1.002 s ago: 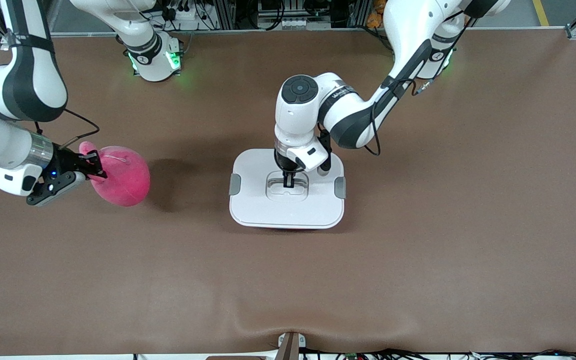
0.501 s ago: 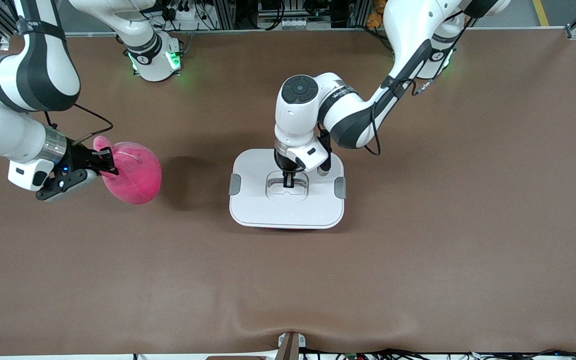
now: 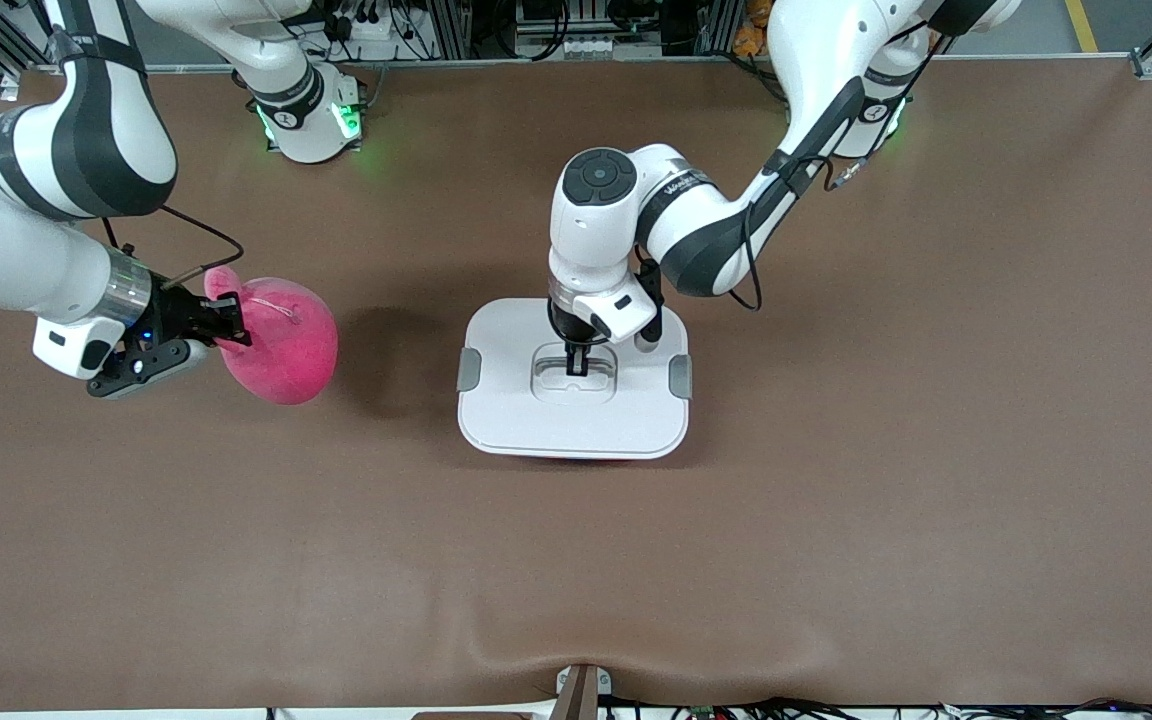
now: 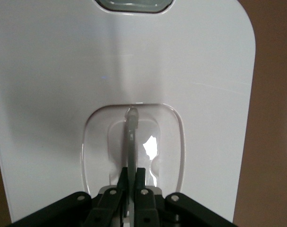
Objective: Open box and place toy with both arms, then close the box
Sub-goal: 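Lift the white lid off the box with the left gripper, then carry the pink toy over the pink box with the right gripper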
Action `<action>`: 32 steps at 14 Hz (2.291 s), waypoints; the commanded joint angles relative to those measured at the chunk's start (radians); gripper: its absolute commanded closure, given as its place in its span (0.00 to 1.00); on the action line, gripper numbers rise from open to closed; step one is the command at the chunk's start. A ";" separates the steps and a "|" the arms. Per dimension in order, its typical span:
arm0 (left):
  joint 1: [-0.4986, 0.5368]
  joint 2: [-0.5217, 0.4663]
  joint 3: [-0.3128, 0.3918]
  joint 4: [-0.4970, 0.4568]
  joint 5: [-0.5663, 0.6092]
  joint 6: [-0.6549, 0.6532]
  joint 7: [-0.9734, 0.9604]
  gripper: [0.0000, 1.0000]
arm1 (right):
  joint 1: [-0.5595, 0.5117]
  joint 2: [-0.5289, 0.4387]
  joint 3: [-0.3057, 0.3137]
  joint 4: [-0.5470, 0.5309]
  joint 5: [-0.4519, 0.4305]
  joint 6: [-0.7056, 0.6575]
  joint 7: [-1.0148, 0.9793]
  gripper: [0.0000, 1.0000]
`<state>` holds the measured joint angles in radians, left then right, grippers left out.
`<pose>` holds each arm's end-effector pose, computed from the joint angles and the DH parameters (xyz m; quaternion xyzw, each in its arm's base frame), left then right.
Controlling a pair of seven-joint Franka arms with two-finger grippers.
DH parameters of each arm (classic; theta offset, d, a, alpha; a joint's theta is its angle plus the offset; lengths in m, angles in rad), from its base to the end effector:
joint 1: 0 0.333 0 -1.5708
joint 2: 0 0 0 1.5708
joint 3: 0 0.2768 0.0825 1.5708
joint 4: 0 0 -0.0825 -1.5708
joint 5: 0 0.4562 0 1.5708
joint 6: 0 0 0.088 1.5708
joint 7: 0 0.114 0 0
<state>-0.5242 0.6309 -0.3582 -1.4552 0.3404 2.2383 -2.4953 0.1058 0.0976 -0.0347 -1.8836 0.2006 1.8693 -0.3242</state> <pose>0.5303 -0.5648 0.2798 0.7236 0.6820 0.0306 0.1022 0.6329 0.0619 0.3725 -0.9811 -0.1610 0.0435 0.0985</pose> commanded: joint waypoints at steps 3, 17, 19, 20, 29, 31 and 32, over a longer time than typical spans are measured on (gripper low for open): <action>-0.002 -0.051 0.001 0.009 0.032 -0.057 -0.002 1.00 | 0.003 -0.015 -0.005 0.003 0.022 -0.022 0.013 1.00; 0.231 -0.253 -0.010 0.009 -0.197 -0.256 0.550 1.00 | 0.267 0.083 -0.004 0.305 0.023 -0.091 0.595 1.00; 0.286 -0.281 -0.010 0.009 -0.243 -0.298 0.668 1.00 | 0.322 0.140 -0.004 0.388 0.025 -0.091 0.698 1.00; 0.318 -0.293 -0.010 0.009 -0.276 -0.318 0.728 1.00 | 0.336 0.163 -0.004 0.412 0.025 -0.091 0.733 1.00; 0.587 -0.365 -0.010 0.007 -0.461 -0.509 1.232 1.00 | 0.400 0.344 -0.004 0.618 0.068 -0.076 0.930 1.00; 0.634 -0.366 -0.008 0.007 -0.486 -0.546 1.320 1.00 | 0.425 0.364 -0.005 0.624 0.071 -0.041 0.987 1.00; 0.647 -0.366 -0.007 0.006 -0.486 -0.575 1.377 1.00 | 0.431 0.375 -0.005 0.623 0.072 -0.012 1.013 1.00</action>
<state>0.0901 0.2895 -0.3590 -1.4353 -0.1182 1.7093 -1.2065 0.5097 0.4351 -0.0269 -1.3087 0.2532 1.8345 0.6255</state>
